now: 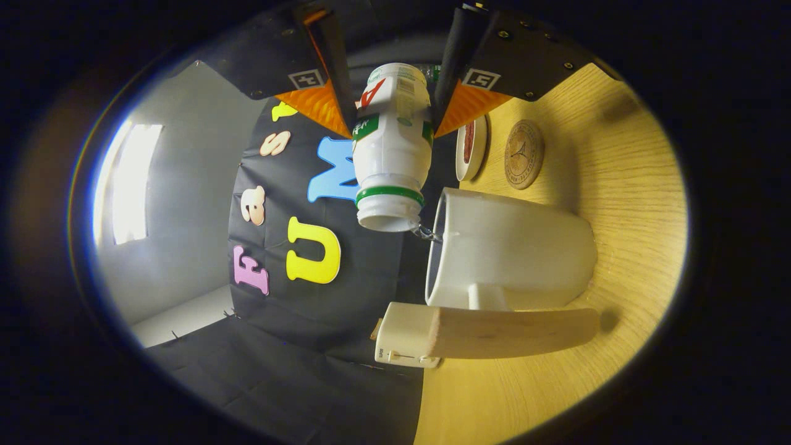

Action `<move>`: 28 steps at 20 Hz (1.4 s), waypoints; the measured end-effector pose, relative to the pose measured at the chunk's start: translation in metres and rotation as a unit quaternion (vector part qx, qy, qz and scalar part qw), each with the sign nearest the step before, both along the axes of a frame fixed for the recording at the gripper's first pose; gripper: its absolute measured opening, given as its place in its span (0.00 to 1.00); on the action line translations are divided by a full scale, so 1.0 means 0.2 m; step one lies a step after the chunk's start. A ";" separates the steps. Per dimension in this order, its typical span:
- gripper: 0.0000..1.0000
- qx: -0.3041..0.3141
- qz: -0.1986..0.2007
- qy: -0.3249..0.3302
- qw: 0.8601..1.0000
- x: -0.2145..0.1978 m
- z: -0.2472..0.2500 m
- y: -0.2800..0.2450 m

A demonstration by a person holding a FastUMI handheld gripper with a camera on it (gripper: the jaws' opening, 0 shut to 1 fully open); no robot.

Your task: Take the bottle from table, then pour the juice into the cup, finally place the bottle on the coaster

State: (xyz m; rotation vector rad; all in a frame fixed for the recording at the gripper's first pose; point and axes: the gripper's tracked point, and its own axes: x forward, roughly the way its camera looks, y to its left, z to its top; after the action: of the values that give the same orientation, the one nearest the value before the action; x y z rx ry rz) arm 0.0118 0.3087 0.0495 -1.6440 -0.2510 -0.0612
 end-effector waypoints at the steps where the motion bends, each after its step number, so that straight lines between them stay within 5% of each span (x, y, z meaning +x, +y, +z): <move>1: 0.66 -0.004 0.000 -0.003 1.000 0.01 0.02 0.00; 28: 0.66 -0.047 -0.002 -0.024 0.999 0.02 0.17 -0.02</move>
State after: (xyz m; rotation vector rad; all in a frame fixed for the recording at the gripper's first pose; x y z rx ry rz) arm 0.0159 0.3041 0.0829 -1.7373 -0.2907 -0.0936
